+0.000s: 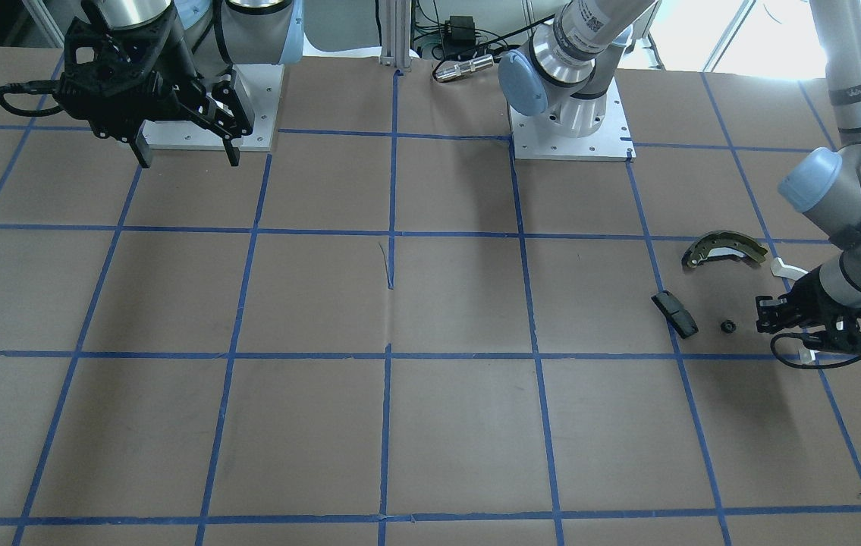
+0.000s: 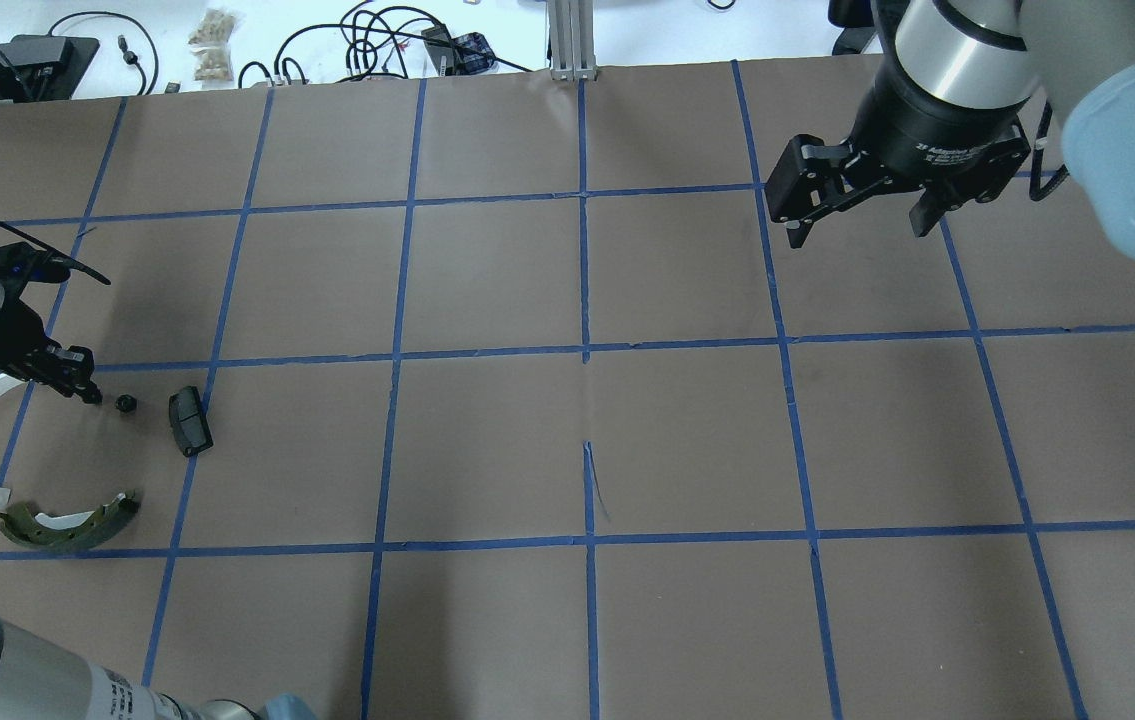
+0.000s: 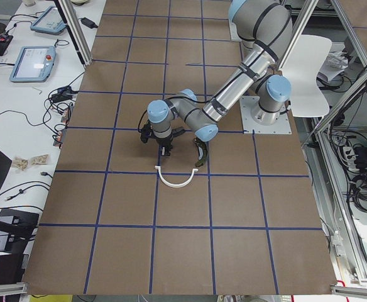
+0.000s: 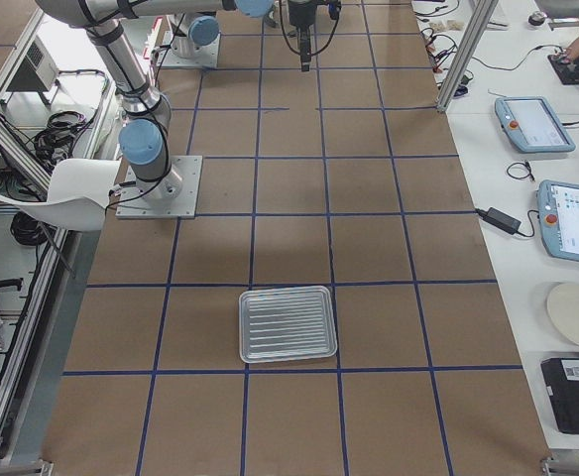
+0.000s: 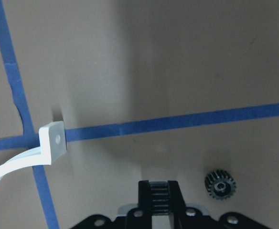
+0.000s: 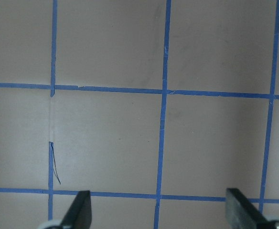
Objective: Place bearing gear from tray to pile
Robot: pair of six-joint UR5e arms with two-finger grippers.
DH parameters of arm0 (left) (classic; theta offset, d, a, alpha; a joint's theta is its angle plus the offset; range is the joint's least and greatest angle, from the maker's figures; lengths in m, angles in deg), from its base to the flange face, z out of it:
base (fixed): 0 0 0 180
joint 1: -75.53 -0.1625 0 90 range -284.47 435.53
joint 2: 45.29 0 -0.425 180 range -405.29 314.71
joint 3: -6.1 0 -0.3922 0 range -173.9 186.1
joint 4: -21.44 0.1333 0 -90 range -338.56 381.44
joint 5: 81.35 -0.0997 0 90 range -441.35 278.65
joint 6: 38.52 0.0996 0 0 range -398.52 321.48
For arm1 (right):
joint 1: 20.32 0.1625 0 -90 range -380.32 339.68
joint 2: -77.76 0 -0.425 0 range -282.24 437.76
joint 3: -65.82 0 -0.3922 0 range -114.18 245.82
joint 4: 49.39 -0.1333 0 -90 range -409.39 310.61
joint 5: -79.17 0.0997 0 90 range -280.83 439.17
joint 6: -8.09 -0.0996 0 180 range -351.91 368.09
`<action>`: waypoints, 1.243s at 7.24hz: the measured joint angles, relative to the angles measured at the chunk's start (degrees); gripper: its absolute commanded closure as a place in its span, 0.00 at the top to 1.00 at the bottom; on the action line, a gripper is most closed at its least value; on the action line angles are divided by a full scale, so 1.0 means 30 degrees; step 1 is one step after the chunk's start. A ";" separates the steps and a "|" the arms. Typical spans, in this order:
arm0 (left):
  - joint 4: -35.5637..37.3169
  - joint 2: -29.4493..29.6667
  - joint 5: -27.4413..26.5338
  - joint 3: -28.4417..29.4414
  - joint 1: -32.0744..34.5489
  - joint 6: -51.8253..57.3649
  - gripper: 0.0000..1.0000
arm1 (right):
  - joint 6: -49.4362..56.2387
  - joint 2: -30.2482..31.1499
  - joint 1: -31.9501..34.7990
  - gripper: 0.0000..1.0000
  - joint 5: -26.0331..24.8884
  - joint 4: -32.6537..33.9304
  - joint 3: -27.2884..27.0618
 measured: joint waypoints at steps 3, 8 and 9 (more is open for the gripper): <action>-0.1572 -0.0923 0.0090 0.0402 0.0653 -0.0887 1.00 | 0.0000 0.0000 0.0001 1.00 0.0005 -0.0003 -0.0001; -0.9205 -0.4070 0.0926 0.5207 0.7982 -0.7442 1.00 | -0.0018 0.0011 0.0002 1.00 0.0155 0.0050 0.0008; -0.9993 -0.4700 0.1163 0.5733 0.9509 -0.9184 1.00 | -0.0026 0.0014 0.0002 1.00 0.0164 0.0050 0.0003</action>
